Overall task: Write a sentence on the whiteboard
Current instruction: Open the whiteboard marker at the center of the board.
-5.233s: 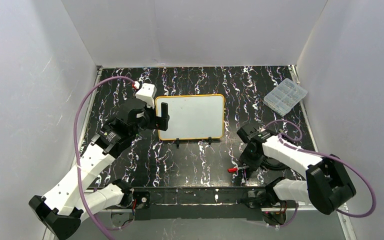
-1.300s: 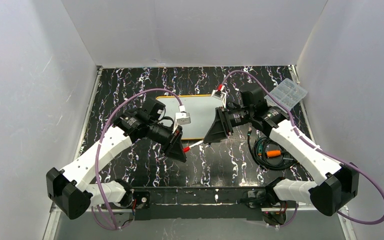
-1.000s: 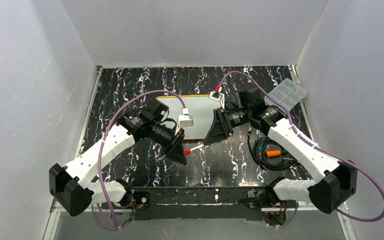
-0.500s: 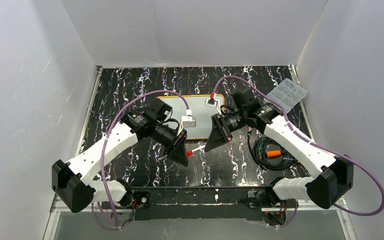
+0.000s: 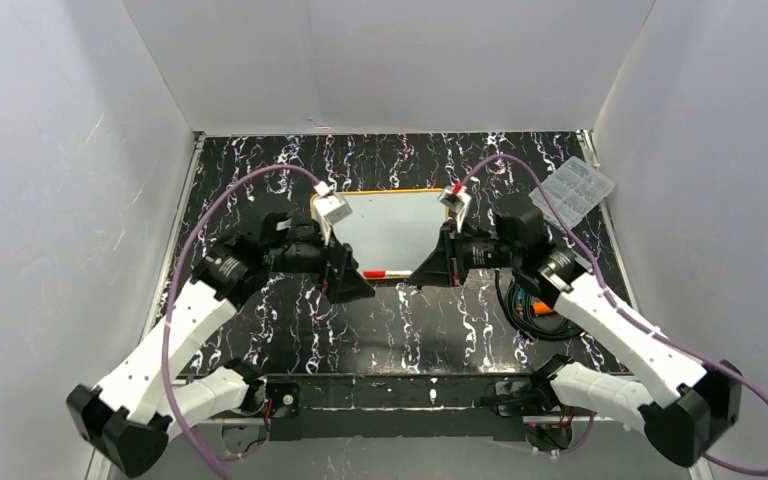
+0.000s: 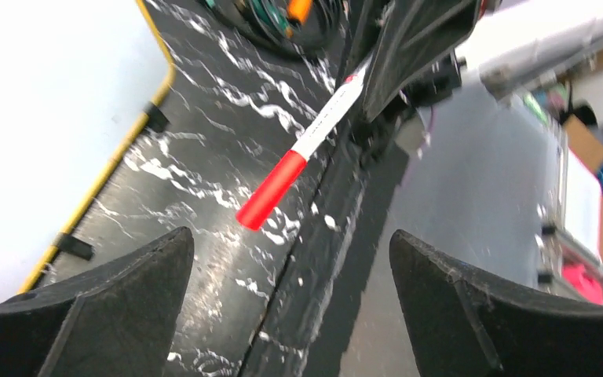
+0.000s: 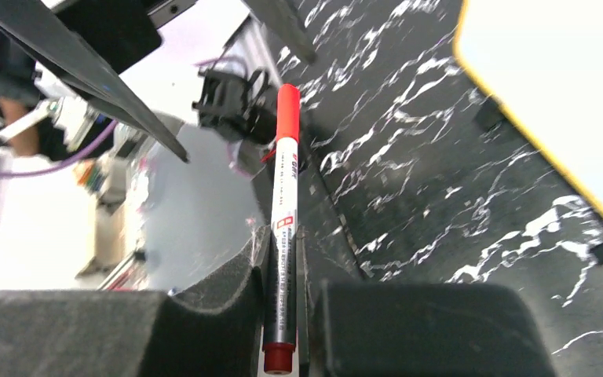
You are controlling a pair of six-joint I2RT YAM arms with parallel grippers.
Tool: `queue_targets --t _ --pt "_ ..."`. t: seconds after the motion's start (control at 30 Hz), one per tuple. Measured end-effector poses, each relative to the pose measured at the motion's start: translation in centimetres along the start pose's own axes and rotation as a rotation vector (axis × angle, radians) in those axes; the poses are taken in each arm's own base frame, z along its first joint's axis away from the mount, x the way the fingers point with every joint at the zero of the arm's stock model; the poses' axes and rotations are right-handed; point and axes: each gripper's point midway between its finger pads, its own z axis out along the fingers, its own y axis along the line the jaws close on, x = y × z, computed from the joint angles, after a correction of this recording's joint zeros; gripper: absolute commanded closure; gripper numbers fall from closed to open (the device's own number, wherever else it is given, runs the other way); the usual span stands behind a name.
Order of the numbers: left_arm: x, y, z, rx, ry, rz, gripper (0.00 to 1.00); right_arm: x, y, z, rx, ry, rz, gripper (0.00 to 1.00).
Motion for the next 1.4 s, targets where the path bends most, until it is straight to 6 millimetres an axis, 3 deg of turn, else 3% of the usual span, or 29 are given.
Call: queue_targets --t 0.17,0.37,0.57,0.77,1.17,1.3,1.4 --pt "-3.9 1.0 -1.6 -0.103 -0.258 -0.04 0.05 -1.9 -0.8 -0.7 0.053 -0.243 -0.047 0.99" --pt "-7.3 1.7 -0.7 -0.043 -0.434 -0.189 0.05 -6.4 0.5 -2.1 0.027 -0.517 -0.115 0.99" --pt "-11.3 0.2 -1.4 0.058 -0.57 -0.248 0.09 -9.2 1.9 -2.7 -0.058 -0.663 -0.133 0.99" --pt "-14.4 -1.0 -2.3 0.147 -0.683 -0.268 0.28 -10.1 2.6 -2.2 -0.137 -0.688 -0.106 0.99" --pt "-16.0 0.1 -2.1 0.177 -0.759 -0.361 0.6 -10.0 4.0 -2.4 -0.206 -0.678 -0.124 0.99" --pt "-16.4 -0.2 -2.4 0.188 -0.778 -0.361 0.74 -9.7 3.9 -2.1 -0.211 -0.661 -0.112 0.99" --pt "-16.6 -0.3 -2.5 0.196 -0.782 -0.361 0.94 -9.5 3.6 -1.9 -0.207 -0.653 -0.1 0.99"
